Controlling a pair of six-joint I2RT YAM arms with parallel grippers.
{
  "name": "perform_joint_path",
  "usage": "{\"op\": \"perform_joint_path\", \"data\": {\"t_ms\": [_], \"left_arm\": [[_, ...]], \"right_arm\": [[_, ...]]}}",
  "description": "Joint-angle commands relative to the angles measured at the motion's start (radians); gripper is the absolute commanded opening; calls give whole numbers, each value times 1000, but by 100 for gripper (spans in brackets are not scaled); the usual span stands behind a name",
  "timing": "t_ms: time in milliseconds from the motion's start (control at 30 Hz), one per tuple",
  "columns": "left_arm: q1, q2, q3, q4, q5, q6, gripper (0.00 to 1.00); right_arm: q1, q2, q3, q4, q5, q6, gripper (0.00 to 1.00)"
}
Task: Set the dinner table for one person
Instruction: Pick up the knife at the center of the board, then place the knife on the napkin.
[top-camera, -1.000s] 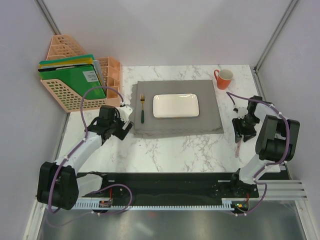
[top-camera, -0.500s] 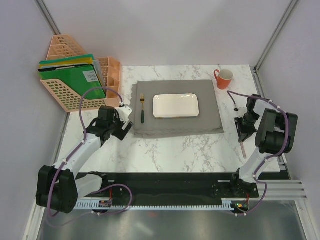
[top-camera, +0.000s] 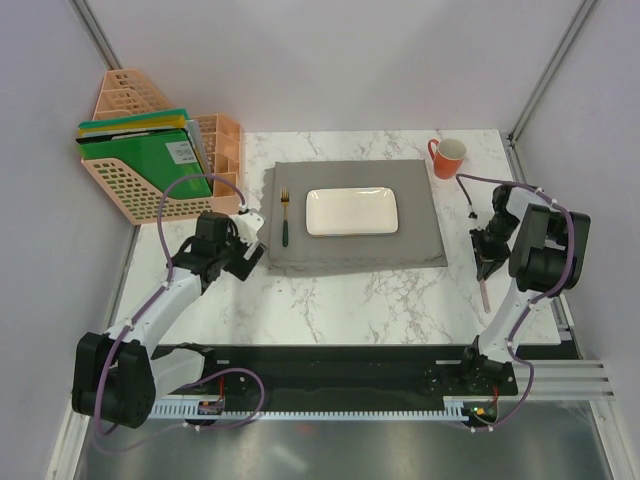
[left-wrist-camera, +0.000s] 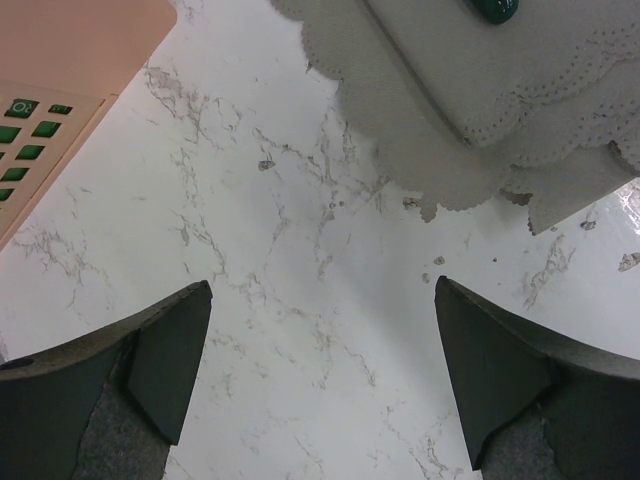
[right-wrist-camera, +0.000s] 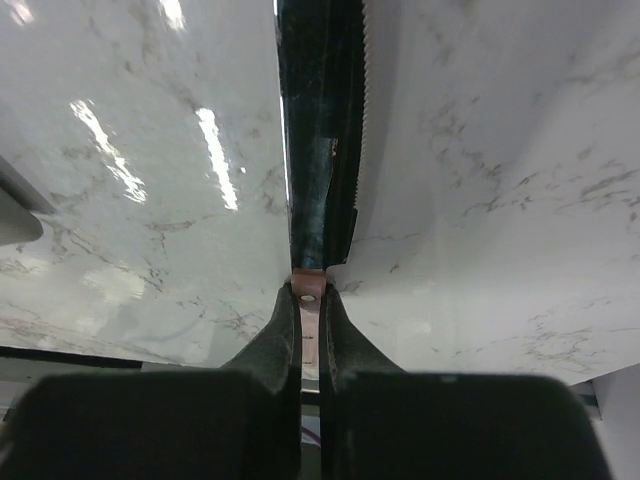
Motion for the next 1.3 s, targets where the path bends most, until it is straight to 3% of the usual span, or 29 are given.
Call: {"op": "perform_joint_path", "data": {"t_ms": [0, 733, 900, 1267], "left_arm": [[6, -29, -16, 15, -2, 1, 100], [6, 27, -11, 18, 8, -11, 100], [6, 33, -14, 20, 10, -14, 100], [6, 32, -16, 22, 7, -16, 100]], "right_arm": [[12, 30, 64, 319, -59, 31, 0], [58, -264, 209, 154, -240, 42, 0], [70, -255, 249, 105, -375, 33, 0], [185, -126, 307, 174, -341, 62, 0]]}}
